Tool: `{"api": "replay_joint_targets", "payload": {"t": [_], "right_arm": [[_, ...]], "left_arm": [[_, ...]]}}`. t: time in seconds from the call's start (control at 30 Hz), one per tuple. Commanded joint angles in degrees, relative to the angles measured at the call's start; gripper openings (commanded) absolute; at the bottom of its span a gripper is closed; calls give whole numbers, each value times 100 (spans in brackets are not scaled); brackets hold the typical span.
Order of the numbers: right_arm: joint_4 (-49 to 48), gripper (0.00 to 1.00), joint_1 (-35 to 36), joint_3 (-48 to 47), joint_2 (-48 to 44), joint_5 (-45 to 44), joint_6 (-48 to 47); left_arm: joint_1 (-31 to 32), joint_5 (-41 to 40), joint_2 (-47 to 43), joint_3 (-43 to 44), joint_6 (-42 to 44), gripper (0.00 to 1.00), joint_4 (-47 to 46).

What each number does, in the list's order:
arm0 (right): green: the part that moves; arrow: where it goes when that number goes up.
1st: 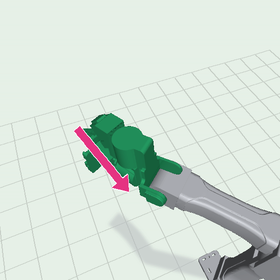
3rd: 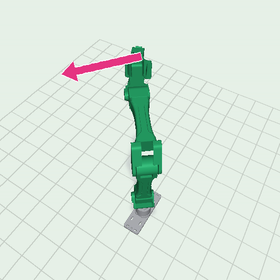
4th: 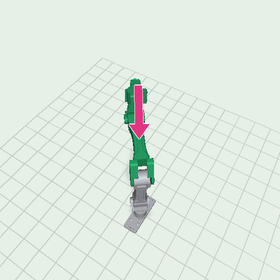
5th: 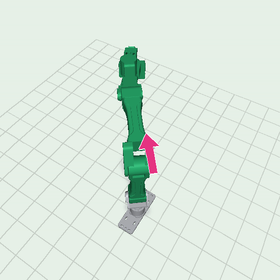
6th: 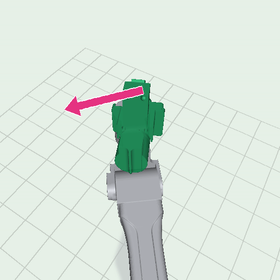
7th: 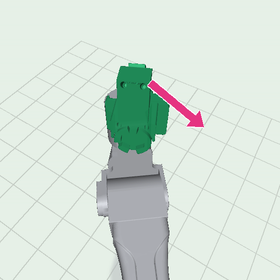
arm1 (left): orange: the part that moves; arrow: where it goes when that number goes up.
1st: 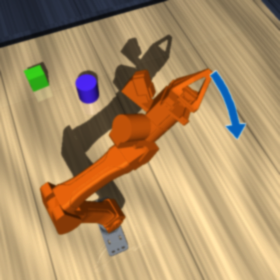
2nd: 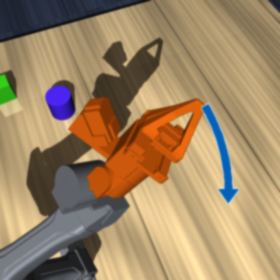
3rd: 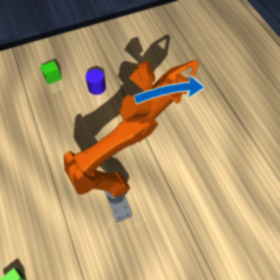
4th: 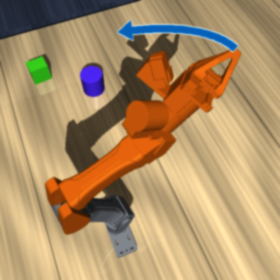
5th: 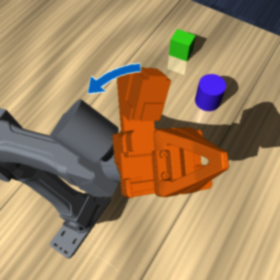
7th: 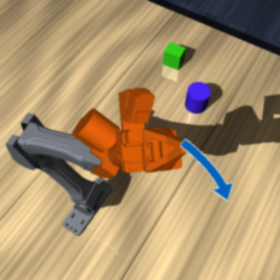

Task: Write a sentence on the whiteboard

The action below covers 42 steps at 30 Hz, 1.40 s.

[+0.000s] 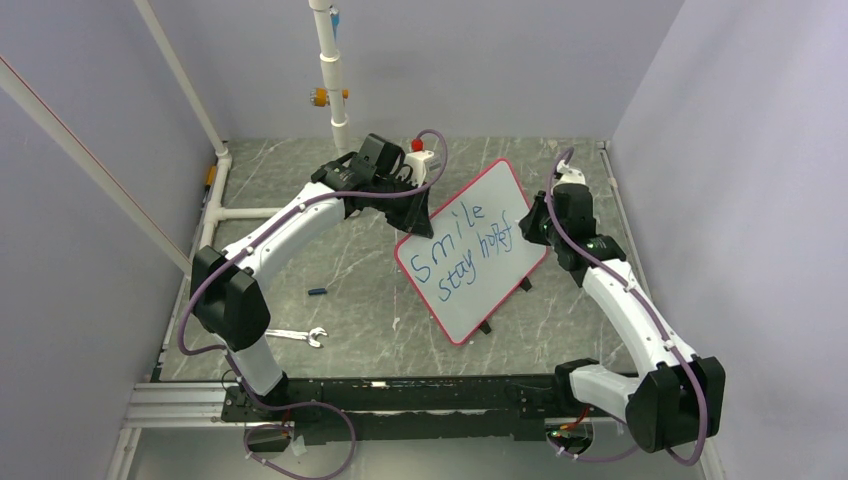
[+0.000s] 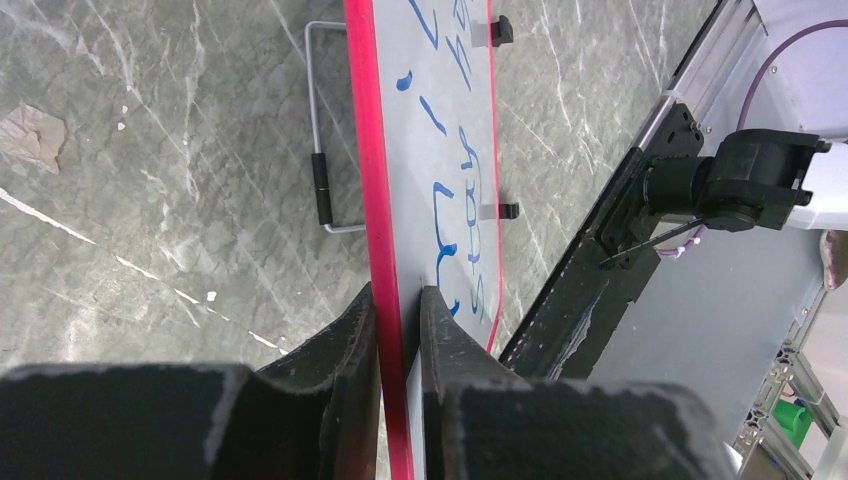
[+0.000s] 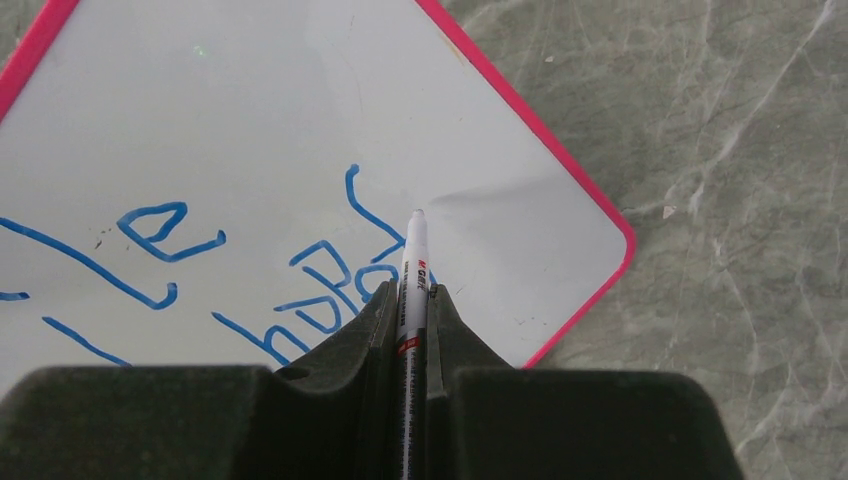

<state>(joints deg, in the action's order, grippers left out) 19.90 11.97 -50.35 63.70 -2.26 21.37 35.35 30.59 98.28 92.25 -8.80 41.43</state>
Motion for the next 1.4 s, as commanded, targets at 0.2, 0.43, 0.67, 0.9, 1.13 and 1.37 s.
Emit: {"api": "replay_joint_targets", "payload": {"t": [0.2,0.43,0.67,0.9,1.13,1.37], "right_arm": [[-296,0,-45,-441,276,21,-78],[-384,0,-44,-244,319,102,-46],[-442,0,-54,63,241,172,7],[-443,0,-54,307,127,152,25],[-417,0,-56,426,84,108,39],[-381,0,-81,416,164,-41,48]], "left_arm": [[124,-50,-184,-4,396,0,6],[126,-65,-178,-1,405,0,10],[122,-64,-186,-5,405,0,15],[122,-69,-184,-3,405,0,15],[128,-70,-186,-5,405,0,19],[128,-63,-202,-5,405,0,15]]}}
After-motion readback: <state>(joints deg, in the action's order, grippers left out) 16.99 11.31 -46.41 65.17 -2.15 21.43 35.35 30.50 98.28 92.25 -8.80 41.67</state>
